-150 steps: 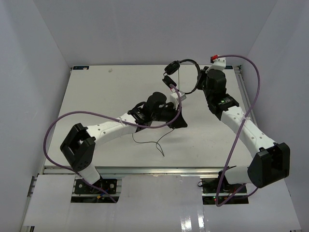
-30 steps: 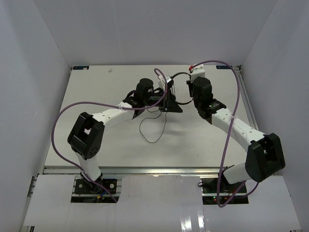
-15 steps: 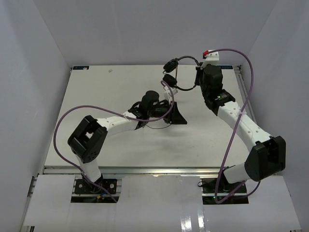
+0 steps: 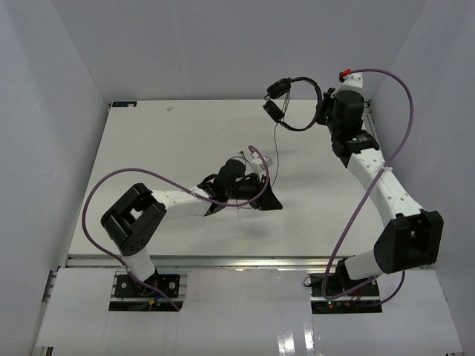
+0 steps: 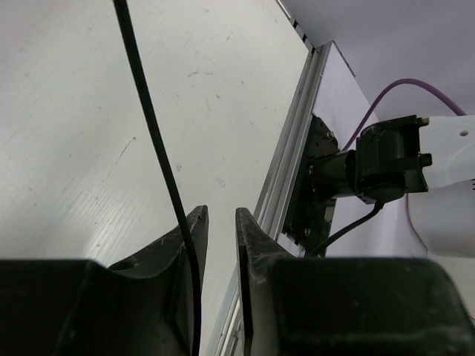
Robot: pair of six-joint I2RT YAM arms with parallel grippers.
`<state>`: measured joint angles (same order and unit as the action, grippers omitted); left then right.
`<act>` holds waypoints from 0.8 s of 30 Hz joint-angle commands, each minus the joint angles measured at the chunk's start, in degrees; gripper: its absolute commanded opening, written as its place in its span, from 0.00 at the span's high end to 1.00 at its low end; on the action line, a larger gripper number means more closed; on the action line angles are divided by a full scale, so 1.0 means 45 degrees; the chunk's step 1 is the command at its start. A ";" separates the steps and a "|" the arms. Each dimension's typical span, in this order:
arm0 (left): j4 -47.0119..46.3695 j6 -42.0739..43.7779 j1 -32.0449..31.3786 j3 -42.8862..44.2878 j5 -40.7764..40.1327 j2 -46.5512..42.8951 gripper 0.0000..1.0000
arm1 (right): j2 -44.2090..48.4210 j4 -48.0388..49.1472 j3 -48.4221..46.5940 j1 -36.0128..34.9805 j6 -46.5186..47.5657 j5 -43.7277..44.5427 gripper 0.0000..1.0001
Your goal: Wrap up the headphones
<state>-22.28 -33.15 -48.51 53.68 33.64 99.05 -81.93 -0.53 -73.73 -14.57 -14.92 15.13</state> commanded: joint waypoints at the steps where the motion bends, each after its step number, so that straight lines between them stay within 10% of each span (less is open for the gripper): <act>1: -0.0726 0.0968 -0.0001 -0.0596 -0.0678 -0.0948 0.72 | 0.0960 0.0333 -0.0631 0.0721 -0.1252 -0.1879 0.92; 10: -0.1360 0.1466 -0.0001 -0.1204 -0.0818 -0.0384 1.00 | 0.1801 -0.0234 -0.0099 0.2182 -0.3045 -0.5623 0.92; 24: 0.0321 0.2974 0.1902 -0.0216 -0.0485 0.0322 1.00 | 0.3251 0.0356 0.1215 0.3022 0.0045 -1.3564 0.92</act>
<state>-23.95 -23.27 -44.68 49.11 30.28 100.84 -72.40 -3.39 -69.78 -1.41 -21.90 -30.43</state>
